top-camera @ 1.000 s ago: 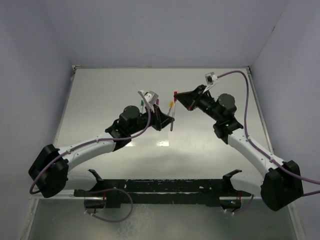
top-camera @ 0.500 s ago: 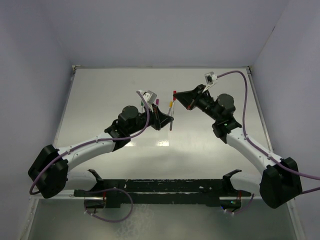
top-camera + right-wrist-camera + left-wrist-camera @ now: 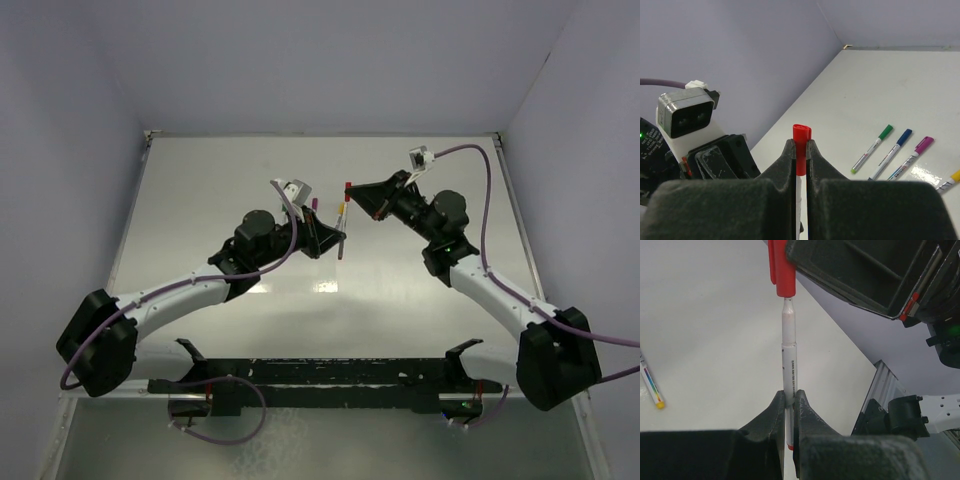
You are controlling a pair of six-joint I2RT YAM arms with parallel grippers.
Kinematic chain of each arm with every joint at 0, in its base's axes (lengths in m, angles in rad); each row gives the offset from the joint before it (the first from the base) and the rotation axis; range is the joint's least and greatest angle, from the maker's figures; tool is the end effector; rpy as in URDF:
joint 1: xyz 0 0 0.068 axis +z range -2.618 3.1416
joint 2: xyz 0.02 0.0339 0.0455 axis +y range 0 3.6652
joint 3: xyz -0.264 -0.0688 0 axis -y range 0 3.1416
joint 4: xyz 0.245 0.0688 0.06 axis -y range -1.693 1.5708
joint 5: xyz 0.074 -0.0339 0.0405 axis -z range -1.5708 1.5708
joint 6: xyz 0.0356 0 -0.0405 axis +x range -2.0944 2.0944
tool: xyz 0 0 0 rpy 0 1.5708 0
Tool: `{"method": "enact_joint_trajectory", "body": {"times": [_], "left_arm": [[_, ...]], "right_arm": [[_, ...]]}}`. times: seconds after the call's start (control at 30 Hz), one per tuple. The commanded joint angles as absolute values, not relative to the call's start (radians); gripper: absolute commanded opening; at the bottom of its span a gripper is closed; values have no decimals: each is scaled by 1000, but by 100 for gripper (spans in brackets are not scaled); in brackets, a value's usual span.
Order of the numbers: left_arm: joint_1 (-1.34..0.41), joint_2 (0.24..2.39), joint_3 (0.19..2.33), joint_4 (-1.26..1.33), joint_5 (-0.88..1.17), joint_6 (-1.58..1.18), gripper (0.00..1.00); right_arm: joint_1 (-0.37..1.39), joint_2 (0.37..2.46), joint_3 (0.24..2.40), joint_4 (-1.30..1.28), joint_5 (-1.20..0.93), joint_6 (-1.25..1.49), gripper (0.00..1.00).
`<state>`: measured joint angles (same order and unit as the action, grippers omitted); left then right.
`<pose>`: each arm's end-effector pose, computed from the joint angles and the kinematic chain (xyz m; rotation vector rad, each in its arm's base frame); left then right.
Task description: Insert the pens into the pen caps
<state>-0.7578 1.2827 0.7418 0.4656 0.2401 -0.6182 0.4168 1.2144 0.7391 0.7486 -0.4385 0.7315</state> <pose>0.2079 -0.2083 0.2837 0.3241 1.7689 -1.2190 0.2458 0.1253 0.3308 -0.1840 1.4239 1.2444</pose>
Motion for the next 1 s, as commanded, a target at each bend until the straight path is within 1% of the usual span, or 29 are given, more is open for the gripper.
{"method": "enact_joint_trajectory", "body": {"times": [0.0,0.37,0.73,0.83,0.97], "left_arm": [[-739,1282,782,615,228,-624,0],[-734,1317,808,649,229,-630,0],[-728,1304,804,762,198,-601,0],[-718,1301,801,815,198,-605,0],[-691,1301,807,838,188,-602,0]], "right_arm": [[416,1234,703,783,-514,754,0],[416,1261,687,792,-589,781,0],[415,1301,704,769,-669,785,0],[415,1314,720,710,-679,763,0],[425,1321,766,534,-664,658,0]]}}
